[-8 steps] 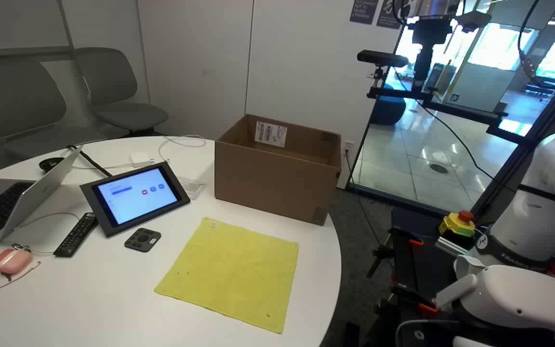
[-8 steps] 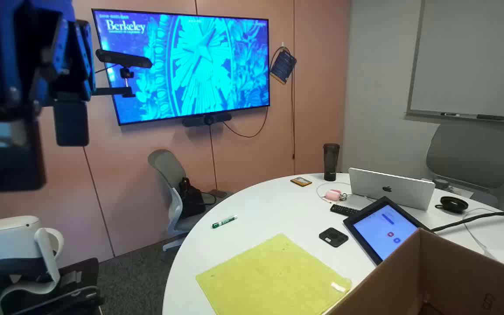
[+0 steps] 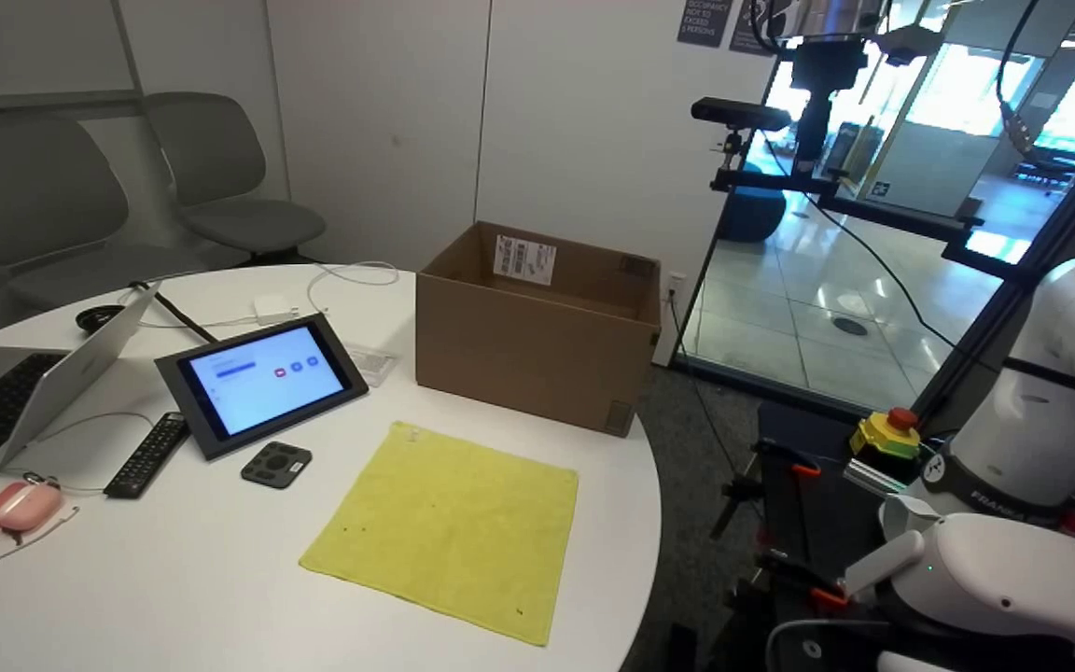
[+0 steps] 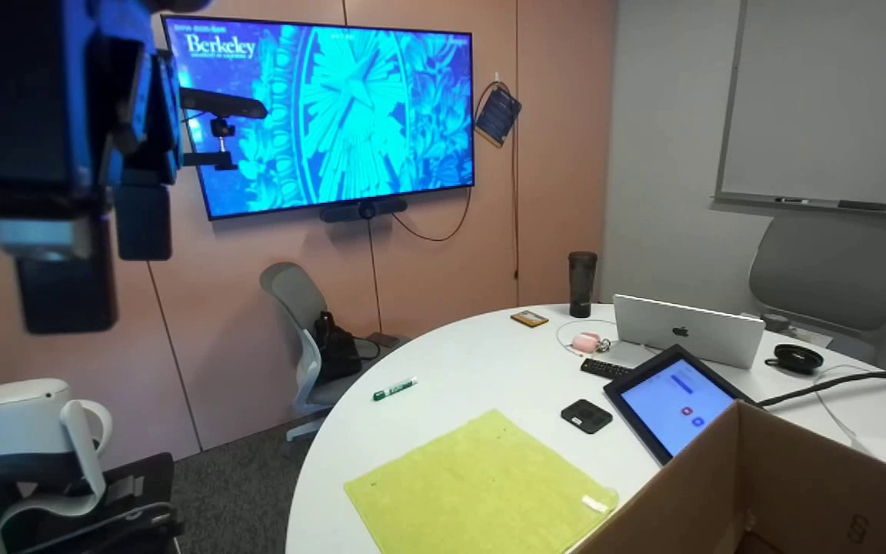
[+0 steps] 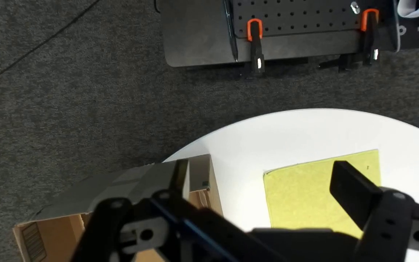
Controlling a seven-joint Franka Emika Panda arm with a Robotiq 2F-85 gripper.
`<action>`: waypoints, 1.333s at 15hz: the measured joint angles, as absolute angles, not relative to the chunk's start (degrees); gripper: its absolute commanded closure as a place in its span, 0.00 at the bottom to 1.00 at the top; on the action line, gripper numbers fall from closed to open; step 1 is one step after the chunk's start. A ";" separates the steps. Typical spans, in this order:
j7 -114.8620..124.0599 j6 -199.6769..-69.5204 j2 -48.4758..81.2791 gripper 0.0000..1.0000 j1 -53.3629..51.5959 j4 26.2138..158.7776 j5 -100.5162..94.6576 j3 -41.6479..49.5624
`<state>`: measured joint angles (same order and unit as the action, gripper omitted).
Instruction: Pick up the marker, put it on the towel , fold the towel together with the marker and put it in the box
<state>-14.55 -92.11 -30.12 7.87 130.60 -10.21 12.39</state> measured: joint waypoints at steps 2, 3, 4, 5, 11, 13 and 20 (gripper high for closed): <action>-14.54 -93.07 -29.29 0.00 6.92 130.50 -10.21 11.00; -14.46 -93.80 -28.78 0.00 6.21 130.38 -10.20 10.02; -14.33 -94.56 -28.20 0.00 5.31 130.24 -10.20 8.86; -14.22 -95.41 -27.56 0.00 4.34 130.02 -10.15 7.70; -11.36 -100.55 -20.63 0.00 -2.11 126.21 -9.77 -0.03; -10.17 -101.77 -17.11 0.00 -3.77 123.68 -9.77 -2.41; -9.53 -104.68 -2.61 0.00 -7.23 113.43 -10.77 -7.64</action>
<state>-9.53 -104.68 -2.61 -7.23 113.43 -10.77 -7.64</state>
